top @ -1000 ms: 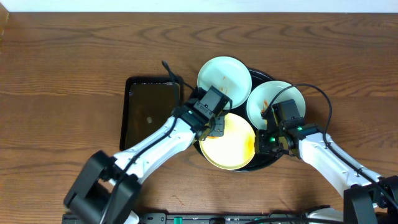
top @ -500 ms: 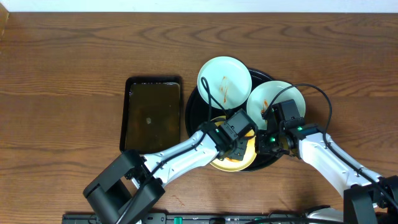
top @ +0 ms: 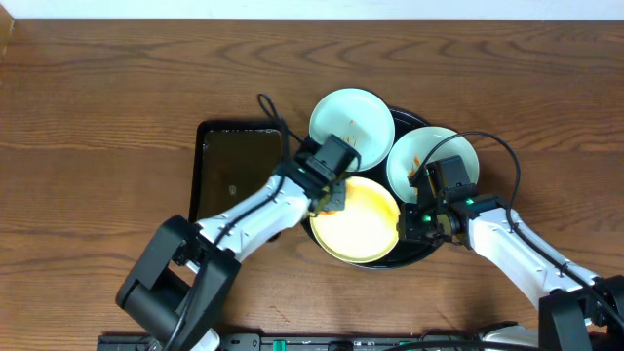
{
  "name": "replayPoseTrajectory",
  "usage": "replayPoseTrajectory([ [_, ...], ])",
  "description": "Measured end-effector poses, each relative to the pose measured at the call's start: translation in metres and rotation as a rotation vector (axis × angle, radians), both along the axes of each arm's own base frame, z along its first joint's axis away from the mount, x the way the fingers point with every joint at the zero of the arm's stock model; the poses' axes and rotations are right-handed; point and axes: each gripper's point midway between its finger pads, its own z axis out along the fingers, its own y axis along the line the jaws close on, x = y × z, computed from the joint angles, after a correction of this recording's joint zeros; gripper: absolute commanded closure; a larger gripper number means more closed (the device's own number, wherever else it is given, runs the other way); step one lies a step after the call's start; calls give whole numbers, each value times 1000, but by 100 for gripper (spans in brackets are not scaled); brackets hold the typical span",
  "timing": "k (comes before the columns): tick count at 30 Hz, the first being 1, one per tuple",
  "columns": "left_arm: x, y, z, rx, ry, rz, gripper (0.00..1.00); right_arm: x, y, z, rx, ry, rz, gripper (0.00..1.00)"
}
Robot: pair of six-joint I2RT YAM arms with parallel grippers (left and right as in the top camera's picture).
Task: Clean dirty plates on tray and stack at the side
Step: 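Scrub the yellow plate with the sponge held in the left gripper, then return the sponge to the water tray with the left gripper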
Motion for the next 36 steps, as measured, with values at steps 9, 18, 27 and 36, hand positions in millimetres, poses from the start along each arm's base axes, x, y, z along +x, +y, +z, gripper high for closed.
replayPoseTrajectory([
  [9, 1, 3, 35, -121, 1, -42, 93, -3, 0, -1, -9, 7, 8, 84],
  [18, -14, 64, 97, -59, -75, 61, 92, -4, -2, -2, -25, 8, 9, 73],
  [27, -1, 117, 92, 1, -55, 216, 92, -6, 5, -4, -24, -6, 42, 83],
  [36, -1, 122, 92, 7, -50, 231, 92, -4, 9, -9, -1, -25, 6, 99],
])
